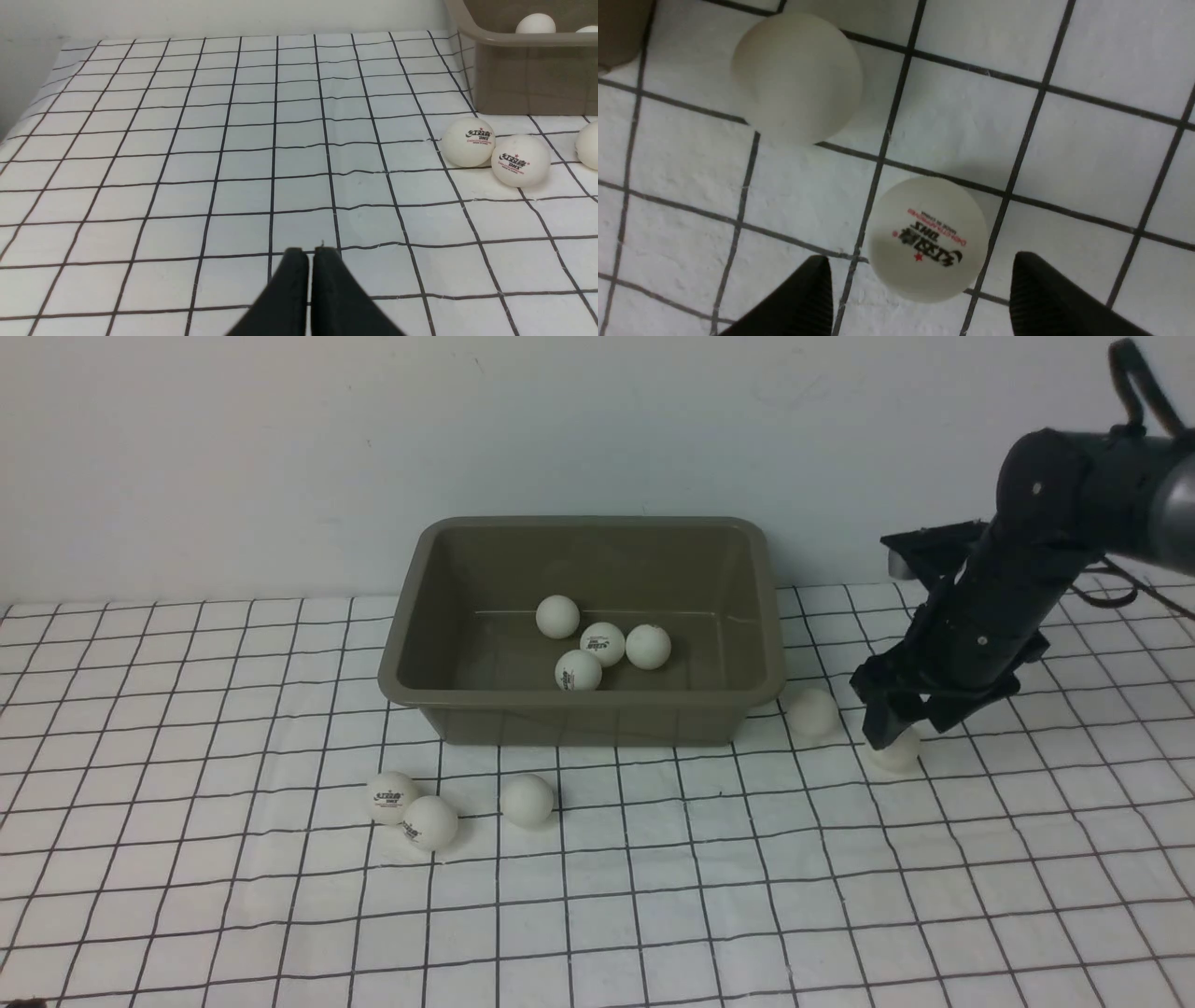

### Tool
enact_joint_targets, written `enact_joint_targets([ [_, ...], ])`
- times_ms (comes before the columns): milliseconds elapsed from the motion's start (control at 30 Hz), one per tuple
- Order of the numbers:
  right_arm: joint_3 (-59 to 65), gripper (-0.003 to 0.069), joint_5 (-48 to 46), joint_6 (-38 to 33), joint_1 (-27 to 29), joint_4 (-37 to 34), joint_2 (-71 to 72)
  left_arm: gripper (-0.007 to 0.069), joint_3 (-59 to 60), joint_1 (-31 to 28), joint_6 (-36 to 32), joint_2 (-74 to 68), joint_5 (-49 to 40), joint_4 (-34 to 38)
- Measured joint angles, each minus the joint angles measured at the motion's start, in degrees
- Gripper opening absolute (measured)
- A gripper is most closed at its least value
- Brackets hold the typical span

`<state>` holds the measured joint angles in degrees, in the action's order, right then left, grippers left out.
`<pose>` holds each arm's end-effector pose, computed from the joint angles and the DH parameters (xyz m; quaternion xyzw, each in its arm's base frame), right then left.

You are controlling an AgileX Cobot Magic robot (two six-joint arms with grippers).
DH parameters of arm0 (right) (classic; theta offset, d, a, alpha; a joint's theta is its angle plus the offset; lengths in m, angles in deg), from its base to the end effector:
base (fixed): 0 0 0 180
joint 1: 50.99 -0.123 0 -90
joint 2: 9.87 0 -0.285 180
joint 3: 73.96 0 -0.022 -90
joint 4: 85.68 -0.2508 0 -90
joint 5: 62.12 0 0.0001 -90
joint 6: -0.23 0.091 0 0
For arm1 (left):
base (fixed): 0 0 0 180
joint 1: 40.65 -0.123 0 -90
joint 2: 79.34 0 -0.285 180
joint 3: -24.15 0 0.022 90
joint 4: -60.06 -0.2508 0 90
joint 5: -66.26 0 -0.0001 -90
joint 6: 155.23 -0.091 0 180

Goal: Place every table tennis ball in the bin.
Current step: Use the right arm to clamp the table tennis ball closest to it

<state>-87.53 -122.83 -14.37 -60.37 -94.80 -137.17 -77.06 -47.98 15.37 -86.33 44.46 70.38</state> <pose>0.4126 0.0809 0.1793 -0.1721 0.9813 0.0689 0.0515 0.0526 0.0007 0.1710 -0.0331 0.8043 0.0101 0.5932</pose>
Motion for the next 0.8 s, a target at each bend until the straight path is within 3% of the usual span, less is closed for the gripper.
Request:
enact_joint_targets([
  [367,0.0,0.0456,1.48,0.0,0.0,0.19,-3.6,-0.0004,0.0,0.0,0.0,0.0,0.0,0.0],
  [500,-0.74,0.0362,1.02,0.0,0.0,0.19,-3.88,-0.0004,0.0,0.0,0.0,0.0,0.0,0.0],
  [800,-18.49,0.0361,-9.45,-0.05,0.0,-1.55,-3.88,-0.0004,0.0,0.0,0.0,0.0,0.0,0.0],
])
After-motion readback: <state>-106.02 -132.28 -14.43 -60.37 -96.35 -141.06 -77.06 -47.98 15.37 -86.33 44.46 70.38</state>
